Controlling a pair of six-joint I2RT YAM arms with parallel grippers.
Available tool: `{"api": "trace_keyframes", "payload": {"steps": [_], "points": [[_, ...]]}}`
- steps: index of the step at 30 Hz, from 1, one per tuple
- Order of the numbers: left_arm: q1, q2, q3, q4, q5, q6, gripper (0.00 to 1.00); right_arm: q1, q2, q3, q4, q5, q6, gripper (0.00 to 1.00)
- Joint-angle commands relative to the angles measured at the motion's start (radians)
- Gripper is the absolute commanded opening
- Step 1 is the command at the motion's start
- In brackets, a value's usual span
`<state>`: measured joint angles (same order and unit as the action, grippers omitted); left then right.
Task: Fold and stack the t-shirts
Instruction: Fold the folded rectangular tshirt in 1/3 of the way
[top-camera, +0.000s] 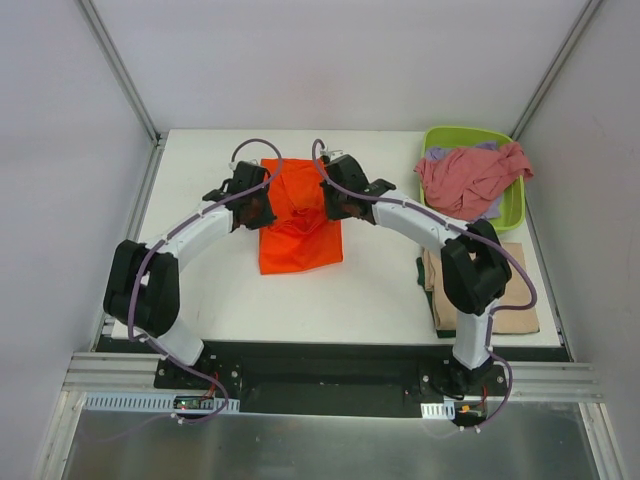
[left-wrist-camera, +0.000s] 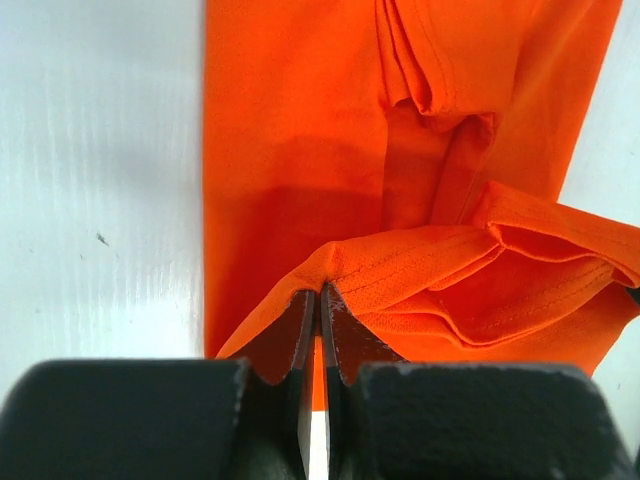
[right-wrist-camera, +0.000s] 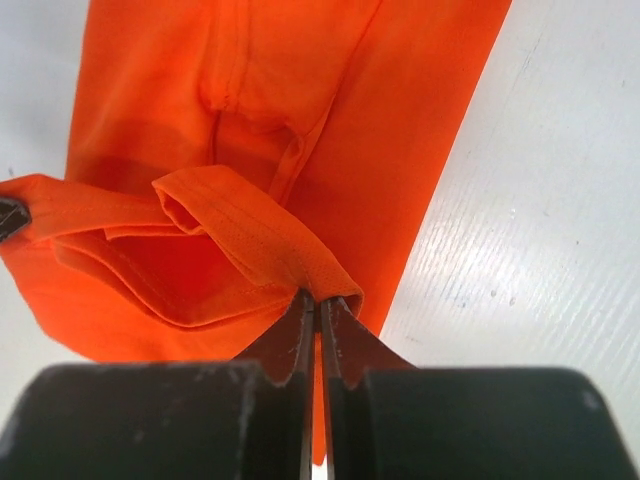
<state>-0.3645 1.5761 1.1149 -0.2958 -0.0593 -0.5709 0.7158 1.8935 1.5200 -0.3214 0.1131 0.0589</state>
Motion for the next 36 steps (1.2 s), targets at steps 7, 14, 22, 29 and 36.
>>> {"api": "trace_keyframes", "payload": {"steps": [7, 14, 22, 29, 36], "points": [[0.058, 0.096, 0.066, 0.017, 0.041, 0.013, 0.00, -0.052, 0.113, 0.108, -0.002, -0.023, -0.008, 0.07], [0.075, 0.133, 0.083, 0.014, 0.042, -0.001, 0.05, -0.070, 0.167, 0.147, 0.002, -0.035, -0.022, 0.12], [0.081, 0.075, 0.100, 0.009, 0.058, 0.011, 0.99, -0.081, 0.144, 0.169, -0.057, -0.043, -0.016, 0.61], [0.079, -0.057, 0.004, 0.010, 0.117, -0.021, 0.99, -0.072, -0.022, 0.016, -0.055, -0.102, 0.008, 0.77], [0.073, -0.087, -0.108, 0.063, 0.288, -0.046, 0.99, -0.001, -0.140, -0.159, 0.143, -0.464, 0.042, 0.78]]}}
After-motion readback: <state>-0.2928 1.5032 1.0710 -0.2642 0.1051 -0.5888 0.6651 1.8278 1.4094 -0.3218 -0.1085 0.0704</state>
